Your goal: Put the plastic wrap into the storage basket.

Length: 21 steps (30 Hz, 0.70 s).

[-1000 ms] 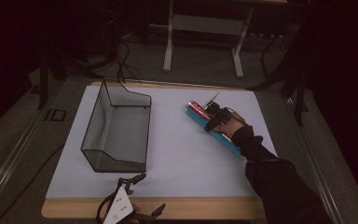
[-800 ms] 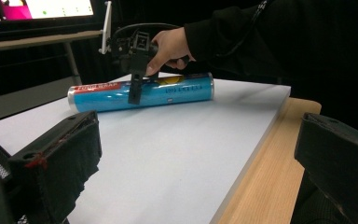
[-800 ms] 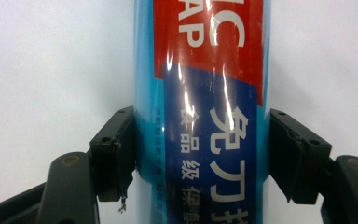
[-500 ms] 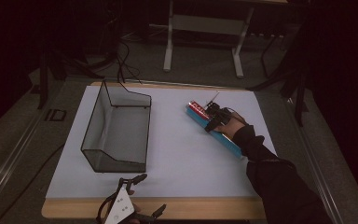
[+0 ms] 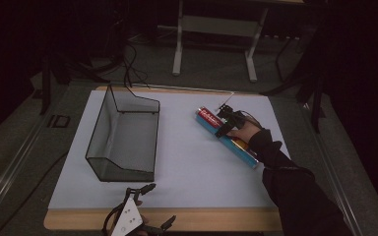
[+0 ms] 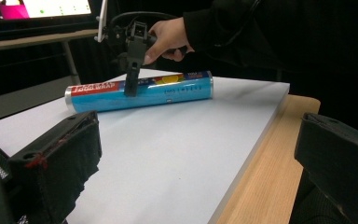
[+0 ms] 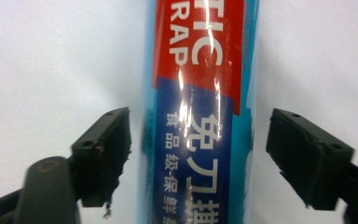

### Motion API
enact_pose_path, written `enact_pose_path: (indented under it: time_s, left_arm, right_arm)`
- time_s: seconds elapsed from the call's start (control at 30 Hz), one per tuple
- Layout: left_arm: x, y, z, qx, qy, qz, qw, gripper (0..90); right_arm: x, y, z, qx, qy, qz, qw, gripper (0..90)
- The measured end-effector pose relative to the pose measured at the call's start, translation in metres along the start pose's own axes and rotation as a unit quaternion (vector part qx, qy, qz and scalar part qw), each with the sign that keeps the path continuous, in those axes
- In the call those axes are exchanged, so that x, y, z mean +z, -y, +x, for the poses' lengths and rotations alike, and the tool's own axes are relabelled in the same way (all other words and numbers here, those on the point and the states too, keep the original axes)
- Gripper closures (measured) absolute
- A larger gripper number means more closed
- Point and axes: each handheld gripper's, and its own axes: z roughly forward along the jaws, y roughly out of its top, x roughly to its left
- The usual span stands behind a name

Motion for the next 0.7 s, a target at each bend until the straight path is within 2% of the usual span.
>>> enact_pose_path:
  time_s: [0.07, 0.1, 0.2, 0.27, 0.43, 0.53, 0.7]
  left_arm:
    - [0.0, 0.0, 0.0, 0.0, 0.0, 0.0, 1.0, 1.1]
    - [0.0, 0.0, 0.0, 0.0, 0.0, 0.0, 1.0, 1.1]
    - [0.0, 0.0, 0.0, 0.0, 0.0, 0.0, 1.0, 1.1]
    - [0.0, 0.0, 0.0, 0.0, 0.0, 0.0, 1.0, 1.1]
    - [0.0, 0.0, 0.0, 0.001, -0.001, 0.0, 1.0, 1.1]
    - [0.0, -0.001, 0.0, 0.0, 0.0, 0.0, 1.0, 1.1]
    - [0.0, -0.001, -0.001, 0.001, 0.003, -0.001, 1.0, 1.1]
  right_arm:
    - [-0.004, 0.0, 0.001, -0.002, -0.001, -0.003, 1.0, 18.1]
    - [-0.008, -0.001, 0.002, -0.003, -0.005, -0.006, 1.0, 13.9]
    - [-0.014, -0.001, 0.002, -0.002, -0.016, -0.007, 0.9998, 12.3]
    - [-0.017, -0.001, 0.003, -0.004, -0.011, -0.004, 0.9999, 11.4]
    - [-0.027, 0.001, 0.001, -0.007, -0.01, -0.005, 0.9999, 13.4]
    - [-0.034, 0.003, 0.0, -0.019, -0.007, -0.007, 0.9998, 14.9]
    - [-0.044, 0.006, -0.002, -0.033, -0.022, 0.011, 0.9992, 15.8]
